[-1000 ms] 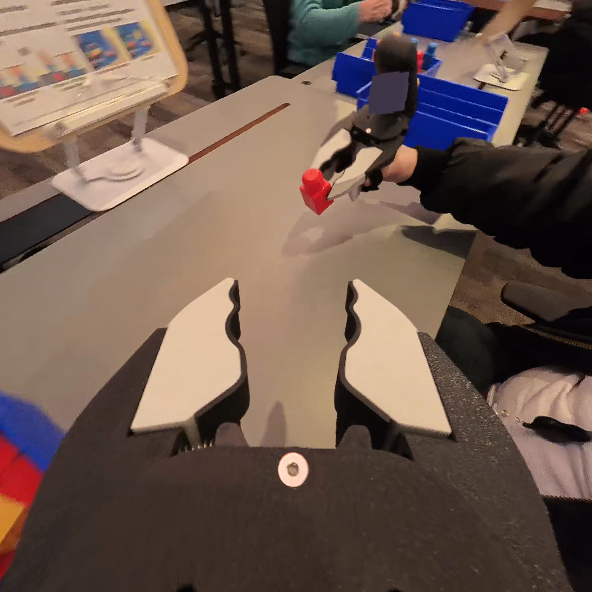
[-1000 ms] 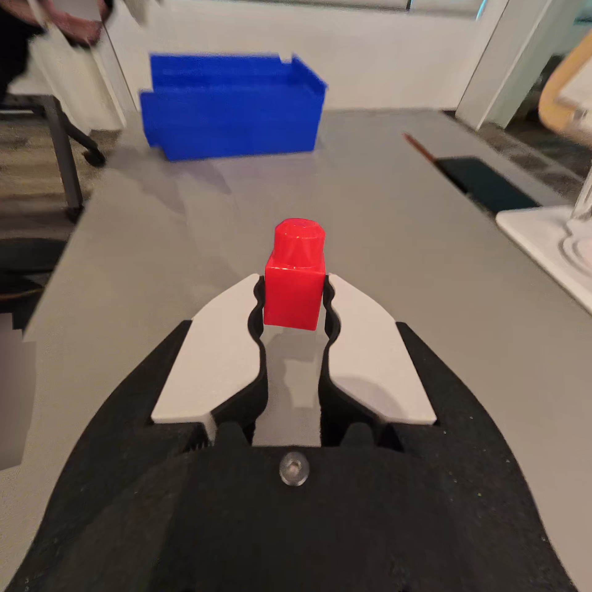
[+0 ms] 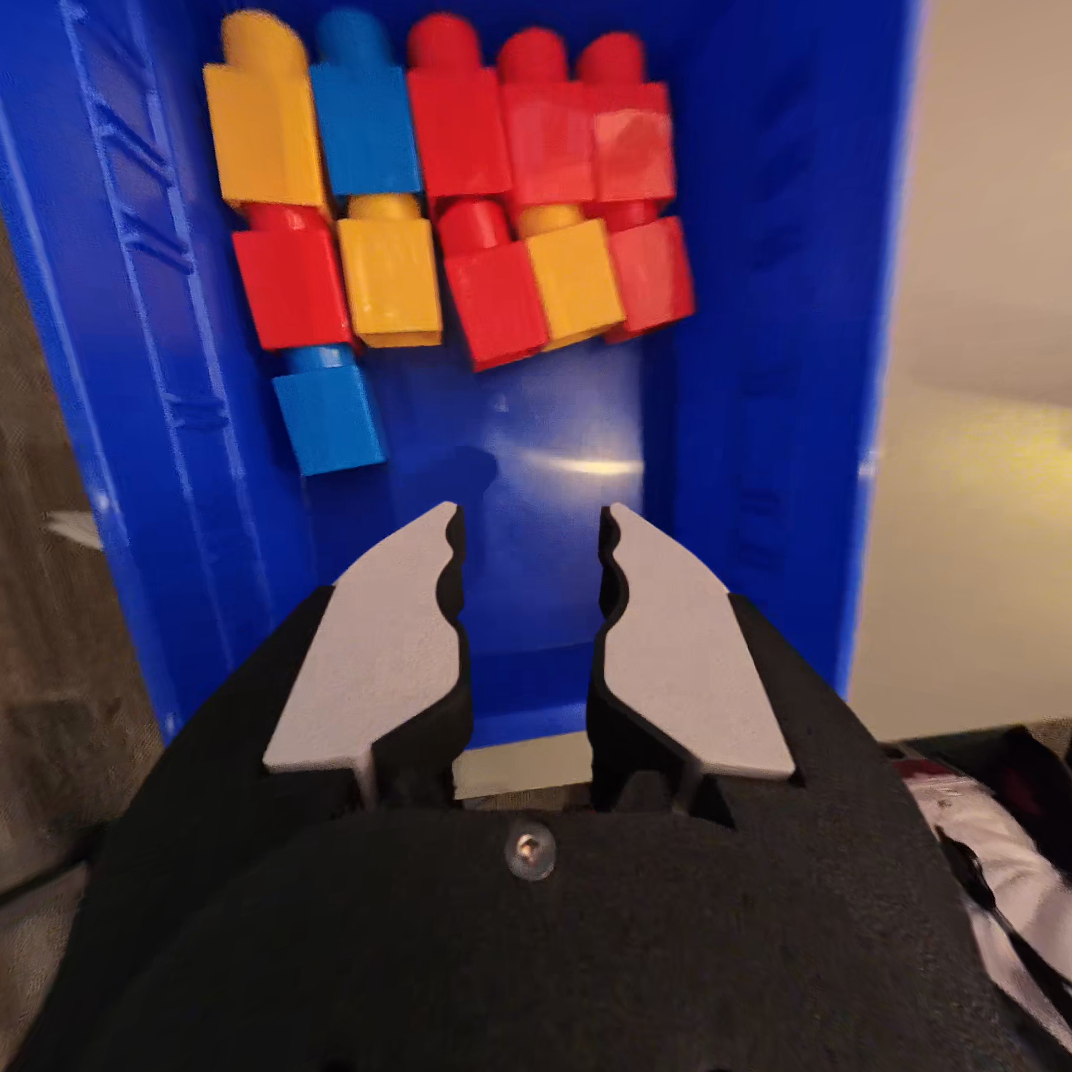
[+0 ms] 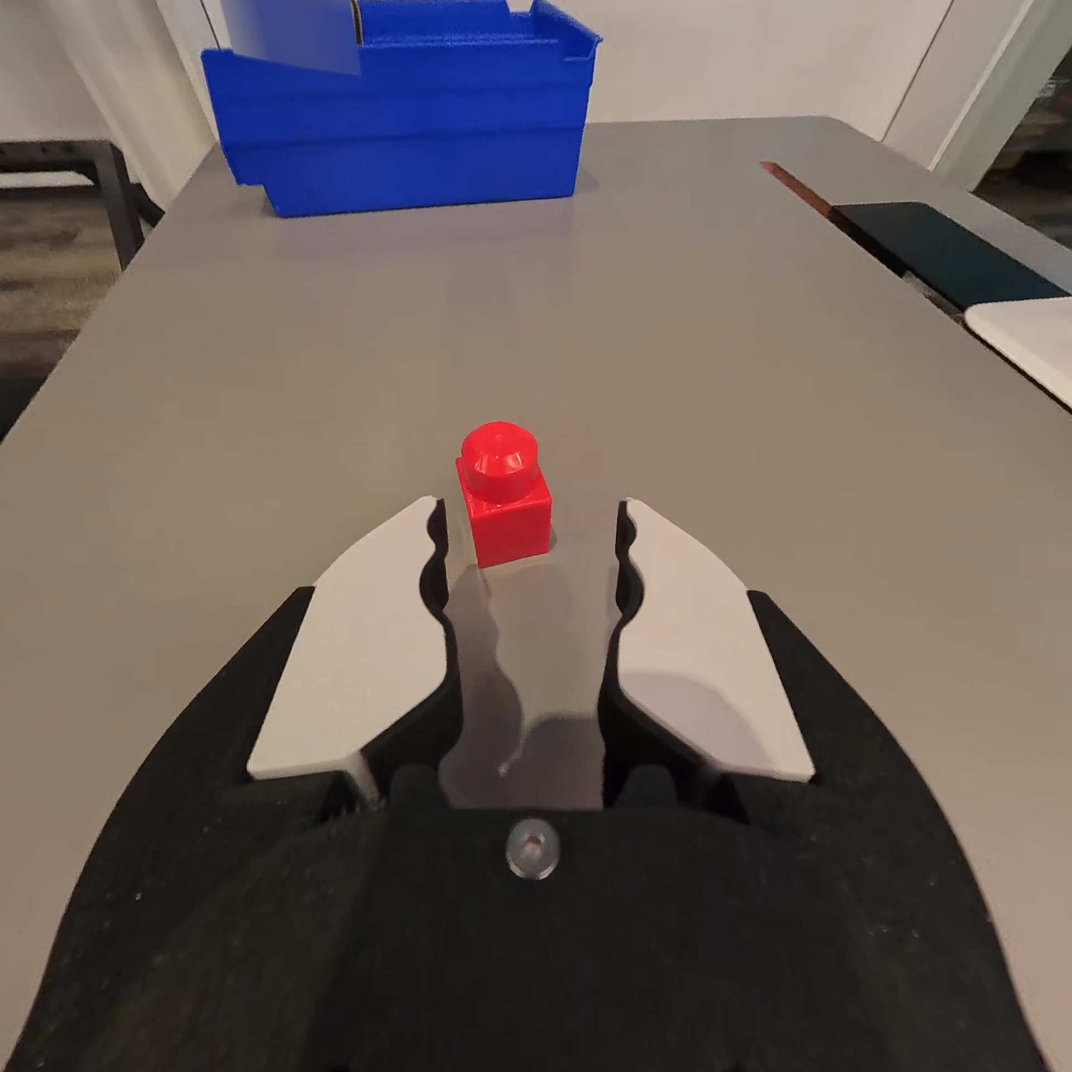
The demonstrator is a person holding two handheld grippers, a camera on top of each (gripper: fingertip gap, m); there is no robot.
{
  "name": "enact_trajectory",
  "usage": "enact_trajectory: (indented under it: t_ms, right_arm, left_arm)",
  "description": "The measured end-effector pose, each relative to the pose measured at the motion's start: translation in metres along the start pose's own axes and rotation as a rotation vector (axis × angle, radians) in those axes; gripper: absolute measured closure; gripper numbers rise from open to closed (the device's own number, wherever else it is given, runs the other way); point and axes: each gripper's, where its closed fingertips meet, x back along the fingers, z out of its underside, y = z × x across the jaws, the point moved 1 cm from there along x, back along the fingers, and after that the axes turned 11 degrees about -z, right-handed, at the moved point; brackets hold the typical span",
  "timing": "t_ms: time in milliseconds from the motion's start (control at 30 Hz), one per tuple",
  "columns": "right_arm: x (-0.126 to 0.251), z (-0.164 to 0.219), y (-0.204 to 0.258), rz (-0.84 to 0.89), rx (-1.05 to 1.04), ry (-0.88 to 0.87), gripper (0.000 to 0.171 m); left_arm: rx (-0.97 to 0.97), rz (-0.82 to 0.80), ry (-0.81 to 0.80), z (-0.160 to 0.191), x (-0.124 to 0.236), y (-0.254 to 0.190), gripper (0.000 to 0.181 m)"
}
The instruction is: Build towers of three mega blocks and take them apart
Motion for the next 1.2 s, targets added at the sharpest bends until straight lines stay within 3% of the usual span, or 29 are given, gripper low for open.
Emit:
enact_trajectory:
  t_ms: [200, 333, 433, 700, 1033, 1200]
  right_arm:
    - [0.014, -0.003, 0.005, -0.023, -0.034, -0.088, 0.119]
    - [0.017, -0.007, 0.006, -0.049, -0.054, -0.129, 0.119]
    - [0.018, -0.009, 0.007, -0.057, -0.06, -0.146, 0.119]
    - [0.016, -0.007, 0.01, -0.078, -0.07, -0.135, 0.121]
    - [0.016, -0.008, 0.011, -0.087, -0.082, -0.142, 0.123]
    - [0.016, -0.008, 0.011, -0.089, -0.086, -0.146, 0.124]
  left_arm:
    - [-0.08, -0.285, 0.033, -0.013, -0.035, 0.026, 0.132]
    - [-0.157, -0.526, 0.058, -0.013, -0.044, 0.05, 0.126]
    - [-0.205, -0.619, 0.044, -0.014, -0.048, 0.058, 0.125]
    - [-0.136, -0.557, 0.11, -0.001, -0.072, 0.06, 0.127]
    - [-0.187, -0.502, 0.106, 0.011, -0.071, 0.049, 0.132]
    - [-0.158, -0.306, 0.131, 0.027, -0.072, 0.022, 0.149]
